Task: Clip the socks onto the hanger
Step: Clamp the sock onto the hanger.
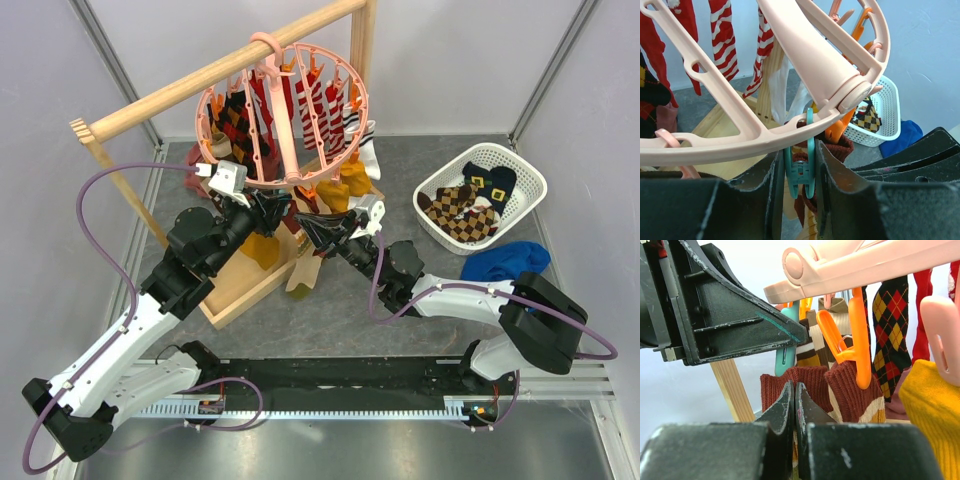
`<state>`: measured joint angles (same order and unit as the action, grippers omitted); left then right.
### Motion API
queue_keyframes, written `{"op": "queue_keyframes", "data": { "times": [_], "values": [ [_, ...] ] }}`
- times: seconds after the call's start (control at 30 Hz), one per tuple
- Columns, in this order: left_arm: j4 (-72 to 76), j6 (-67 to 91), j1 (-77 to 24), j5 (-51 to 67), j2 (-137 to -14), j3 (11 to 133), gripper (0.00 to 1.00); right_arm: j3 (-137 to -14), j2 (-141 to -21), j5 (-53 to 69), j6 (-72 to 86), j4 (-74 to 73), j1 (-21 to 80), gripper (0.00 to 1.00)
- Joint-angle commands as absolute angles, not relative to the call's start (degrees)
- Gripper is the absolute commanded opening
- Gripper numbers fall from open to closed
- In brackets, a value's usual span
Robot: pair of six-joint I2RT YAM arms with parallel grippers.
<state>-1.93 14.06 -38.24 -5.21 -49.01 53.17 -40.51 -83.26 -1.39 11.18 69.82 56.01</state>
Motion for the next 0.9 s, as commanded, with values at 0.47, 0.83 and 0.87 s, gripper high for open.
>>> {"op": "queue_keyframes", "data": {
  "times": [0.47,0.83,0.87],
  "values": [
    [-7.9,16.0,-38.4,-1.8,-50.0,51.6,0.02,-43.0,-83.8,-0.3,13.1,76.7,55.5,0.0],
    [-8.1,16.4,-38.4,-1.8,-50.1,51.5,0.02,-43.6,-84.4,1.2,14.3,78.7,55.5,0.0],
    [-8.0,16.4,-38.4,-1.8,-50.0,51.5,0.02,-43.9,-84.6,1.2,14.4,78.7,55.5,0.0]
  ]
}}
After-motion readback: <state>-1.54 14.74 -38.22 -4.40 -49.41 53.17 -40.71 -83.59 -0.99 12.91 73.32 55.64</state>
